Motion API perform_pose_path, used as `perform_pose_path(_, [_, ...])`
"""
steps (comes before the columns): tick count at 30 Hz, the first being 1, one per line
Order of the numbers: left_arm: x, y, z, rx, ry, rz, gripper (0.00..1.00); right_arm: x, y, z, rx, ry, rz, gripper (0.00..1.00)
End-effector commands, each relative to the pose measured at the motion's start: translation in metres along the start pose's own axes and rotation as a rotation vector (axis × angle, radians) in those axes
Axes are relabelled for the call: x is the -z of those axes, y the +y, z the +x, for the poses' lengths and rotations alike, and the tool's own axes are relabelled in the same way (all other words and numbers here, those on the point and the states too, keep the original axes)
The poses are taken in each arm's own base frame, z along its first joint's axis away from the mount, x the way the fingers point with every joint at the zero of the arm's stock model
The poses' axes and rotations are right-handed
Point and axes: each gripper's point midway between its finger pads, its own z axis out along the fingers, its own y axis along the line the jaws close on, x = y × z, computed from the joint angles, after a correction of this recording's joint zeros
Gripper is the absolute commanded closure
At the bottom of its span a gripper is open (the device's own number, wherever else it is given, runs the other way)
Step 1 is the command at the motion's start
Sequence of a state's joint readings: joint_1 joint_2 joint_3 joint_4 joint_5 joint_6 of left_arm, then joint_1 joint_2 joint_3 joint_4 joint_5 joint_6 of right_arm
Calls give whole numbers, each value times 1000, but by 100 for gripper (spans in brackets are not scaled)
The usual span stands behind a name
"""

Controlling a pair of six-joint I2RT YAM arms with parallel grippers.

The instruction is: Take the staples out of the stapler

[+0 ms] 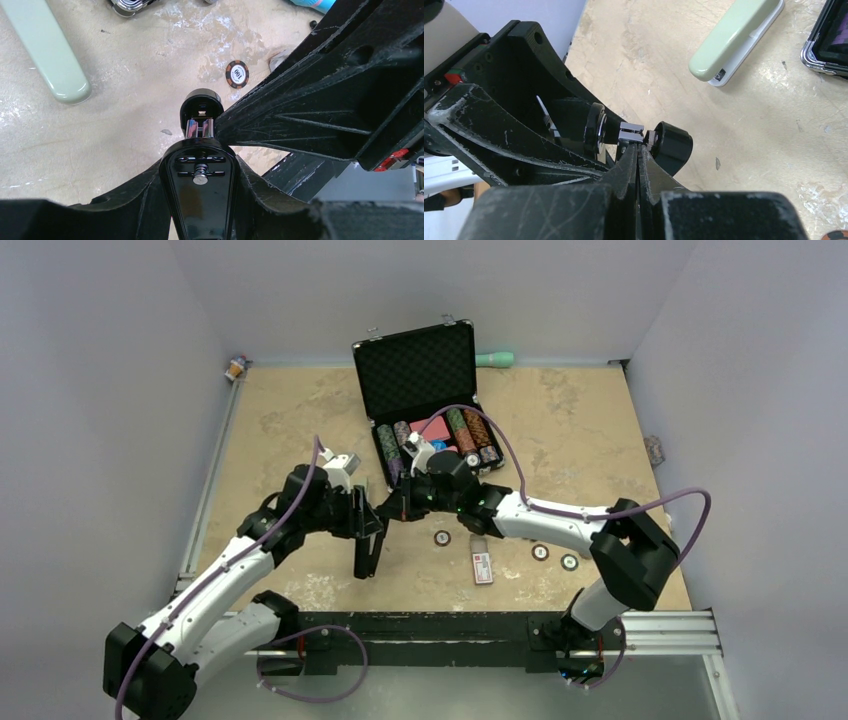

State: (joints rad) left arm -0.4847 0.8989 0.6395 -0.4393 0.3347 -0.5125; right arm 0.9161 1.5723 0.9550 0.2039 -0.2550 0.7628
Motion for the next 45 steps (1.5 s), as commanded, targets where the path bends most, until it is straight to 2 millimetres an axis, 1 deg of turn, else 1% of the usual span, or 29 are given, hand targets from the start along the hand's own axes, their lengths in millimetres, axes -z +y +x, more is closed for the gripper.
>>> perform_pose_path(1, [11,-30,-23,-45,-98,119,100,-3,-8,-2,4,-33,26,100])
perform_pose_path(8, [17,-31,-27,-55,-123,113,100,5,-25,9,-3,-23,87,100])
perform_pose_path(13, [18,-33,-29,-60,-125,119,100,5,-35,20,-20,-6,109,100])
perform_pose_path(17, [17,-33,-29,-57,-123,119,100,6,-30,18,-20,-9,90,100])
perform_pose_path(22, [16,-33,-30,-51,-122,120,100,6,-16,10,8,-14,56,100])
perform_pose_path(26, [21,-31,-35,-38,-125,79,100,1,-17,15,24,3,63,100])
perform_pose_path(28, [24,-31,-39,-32,-121,62,100,-2,-23,24,25,25,75,100])
perform_pose_path(31, [29,-35,-45,-27,-125,50,100,-7,-25,41,30,65,78,100])
perform_pose_path(37, [38,-35,-57,-19,-138,6,100,-16,-16,87,39,153,79,100])
perform_pose_path(39, [37,-35,-60,-17,-143,-2,100,-19,-9,101,34,184,67,100])
perform_pose_path(41, [36,-33,-62,-15,-145,-17,100,-21,1,111,35,204,50,100])
perform_pose_path(45, [32,-27,-68,-13,-151,-50,100,-20,21,123,40,227,19,100])
